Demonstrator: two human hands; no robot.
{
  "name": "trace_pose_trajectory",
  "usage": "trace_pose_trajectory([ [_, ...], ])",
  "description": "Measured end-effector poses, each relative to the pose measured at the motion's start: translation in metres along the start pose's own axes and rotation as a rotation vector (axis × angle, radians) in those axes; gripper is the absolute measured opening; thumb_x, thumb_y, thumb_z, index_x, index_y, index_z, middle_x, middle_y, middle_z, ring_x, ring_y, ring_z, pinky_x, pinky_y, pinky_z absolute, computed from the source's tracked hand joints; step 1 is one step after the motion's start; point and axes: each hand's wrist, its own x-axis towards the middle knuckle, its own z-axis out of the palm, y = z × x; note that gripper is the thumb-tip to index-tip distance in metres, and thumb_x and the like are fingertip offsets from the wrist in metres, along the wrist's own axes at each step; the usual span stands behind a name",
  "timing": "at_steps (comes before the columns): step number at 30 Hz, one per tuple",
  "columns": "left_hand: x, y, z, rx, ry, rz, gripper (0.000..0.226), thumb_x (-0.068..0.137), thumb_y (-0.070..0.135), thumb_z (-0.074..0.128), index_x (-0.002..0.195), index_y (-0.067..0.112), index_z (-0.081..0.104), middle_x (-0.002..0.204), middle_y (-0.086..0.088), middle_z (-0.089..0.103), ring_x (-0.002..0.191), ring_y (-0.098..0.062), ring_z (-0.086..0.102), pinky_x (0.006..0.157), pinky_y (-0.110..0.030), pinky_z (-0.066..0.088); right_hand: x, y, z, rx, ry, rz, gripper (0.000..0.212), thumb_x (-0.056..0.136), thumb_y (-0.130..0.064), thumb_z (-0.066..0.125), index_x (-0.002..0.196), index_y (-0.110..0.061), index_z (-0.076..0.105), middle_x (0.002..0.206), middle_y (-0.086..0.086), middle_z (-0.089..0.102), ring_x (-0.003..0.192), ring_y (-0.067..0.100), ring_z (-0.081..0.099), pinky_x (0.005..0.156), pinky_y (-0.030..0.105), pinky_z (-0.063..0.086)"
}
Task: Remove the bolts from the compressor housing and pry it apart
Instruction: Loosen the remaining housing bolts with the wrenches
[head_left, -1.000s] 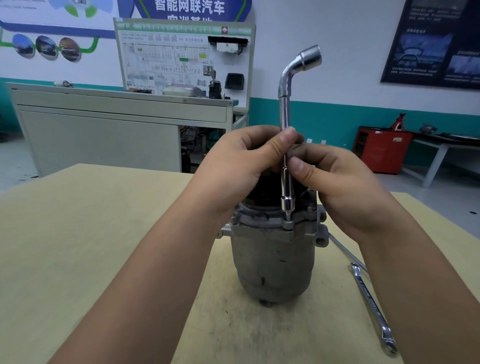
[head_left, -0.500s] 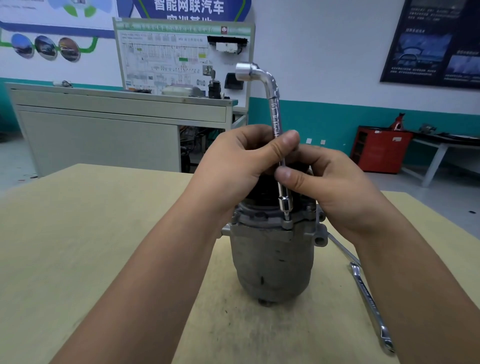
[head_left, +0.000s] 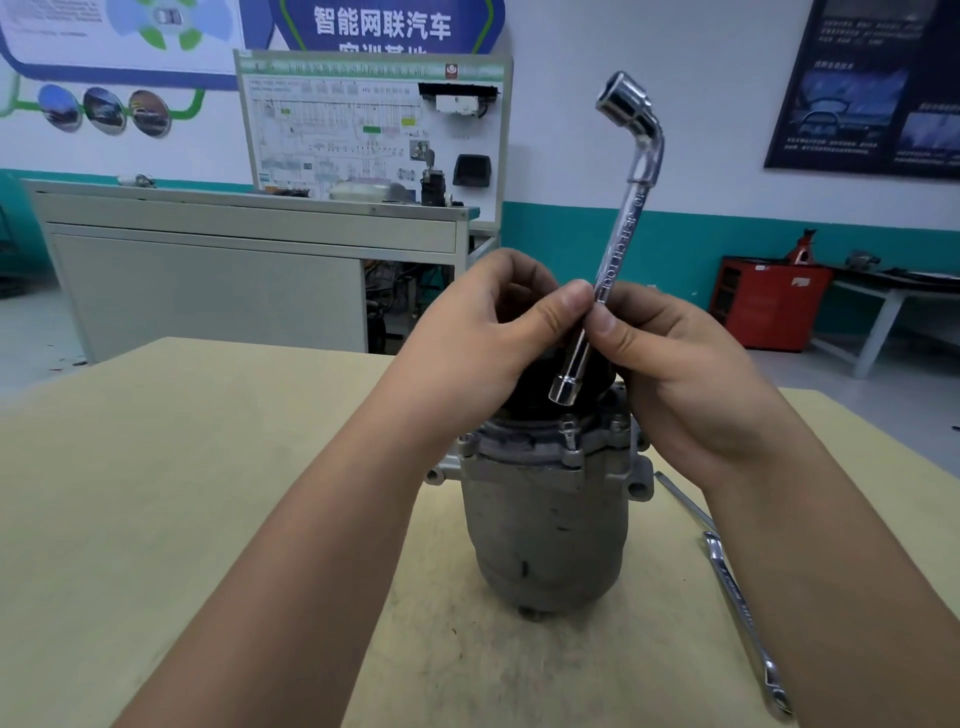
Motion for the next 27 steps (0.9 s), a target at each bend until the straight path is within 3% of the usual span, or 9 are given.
trace_pose_trajectory([
  [3, -0.009, 0.001, 0.001, 0.134, 0.142, -0.009, 0.038, 0.072, 0.061, 0.057, 0.074, 0.023, 0.056, 0.071, 0.012, 0.063, 0.073, -0.006, 0.059, 0.072, -0.031, 0.044, 0.000, 0.000, 0.000, 0.021, 0.022, 0.000, 0.015, 0.072, -0.017, 0.058, 0.074, -0.013, 0.073, 0.073, 0.000, 0.070, 0.071, 0.009, 0.067, 0.065, 0.018, 0.052],
  [6, -0.025, 0.000, -0.002, 0.699, 0.414, 0.068, 0.039, 0.069, 0.065, 0.058, 0.057, 0.030, 0.049, 0.083, 0.012, 0.057, 0.095, -0.010, 0.051, 0.083, -0.032, 0.027, 0.001, 0.001, 0.001, -0.026, 0.048, -0.002, 0.014, 0.074, -0.022, 0.056, 0.077, -0.012, 0.066, 0.068, -0.002, 0.067, 0.066, 0.007, 0.064, 0.062, 0.016, 0.050],
  [9, -0.043, 0.007, 0.004, 0.842, 0.320, 0.014, 0.034, 0.064, 0.069, 0.049, 0.052, 0.037, 0.048, 0.081, 0.017, 0.051, 0.096, -0.008, 0.043, 0.071, -0.029, 0.012, 0.002, 0.001, -0.001, -0.050, 0.065, 0.037, 0.015, 0.074, -0.026, 0.056, 0.074, -0.015, 0.067, 0.069, 0.000, 0.067, 0.069, 0.008, 0.065, 0.060, 0.018, 0.051],
  [12, -0.054, 0.008, 0.011, 0.801, 0.126, -0.081, 0.019, 0.074, 0.058, 0.054, 0.066, 0.042, 0.059, 0.081, 0.017, 0.056, 0.087, -0.004, 0.048, 0.082, -0.032, 0.025, 0.002, -0.001, -0.003, -0.044, 0.051, 0.059, 0.015, 0.073, -0.026, 0.056, 0.071, -0.018, 0.068, 0.070, 0.002, 0.068, 0.072, 0.008, 0.065, 0.059, 0.017, 0.050],
  [15, -0.054, 0.007, 0.017, 0.697, 0.131, -0.121, 0.010, 0.080, 0.043, 0.065, 0.077, 0.035, 0.070, 0.070, 0.013, 0.058, 0.075, 0.000, 0.050, 0.087, -0.036, 0.041, 0.001, -0.002, -0.004, -0.065, 0.040, 0.069, 0.016, 0.074, -0.028, 0.055, 0.072, -0.017, 0.066, 0.071, 0.002, 0.069, 0.072, 0.008, 0.064, 0.060, 0.016, 0.050],
  [20, -0.054, 0.009, 0.023, 0.644, 0.185, -0.142, 0.027, 0.079, 0.040, 0.070, 0.054, 0.036, 0.059, 0.065, 0.013, 0.060, 0.062, -0.006, 0.049, 0.071, -0.032, 0.035, 0.001, -0.003, -0.004, -0.089, 0.044, 0.060, 0.019, 0.074, -0.029, 0.053, 0.076, -0.013, 0.063, 0.071, 0.002, 0.069, 0.068, 0.005, 0.063, 0.059, 0.015, 0.048],
  [27, -0.052, 0.003, 0.022, 0.477, 0.231, -0.159, 0.016, 0.076, 0.038, 0.073, 0.062, 0.033, 0.067, 0.044, 0.015, 0.047, 0.049, -0.006, 0.044, 0.060, -0.026, 0.029, 0.002, -0.003, -0.004, -0.074, 0.038, 0.047, 0.019, 0.074, -0.029, 0.054, 0.074, -0.013, 0.064, 0.069, 0.003, 0.069, 0.068, 0.006, 0.064, 0.059, 0.015, 0.048],
])
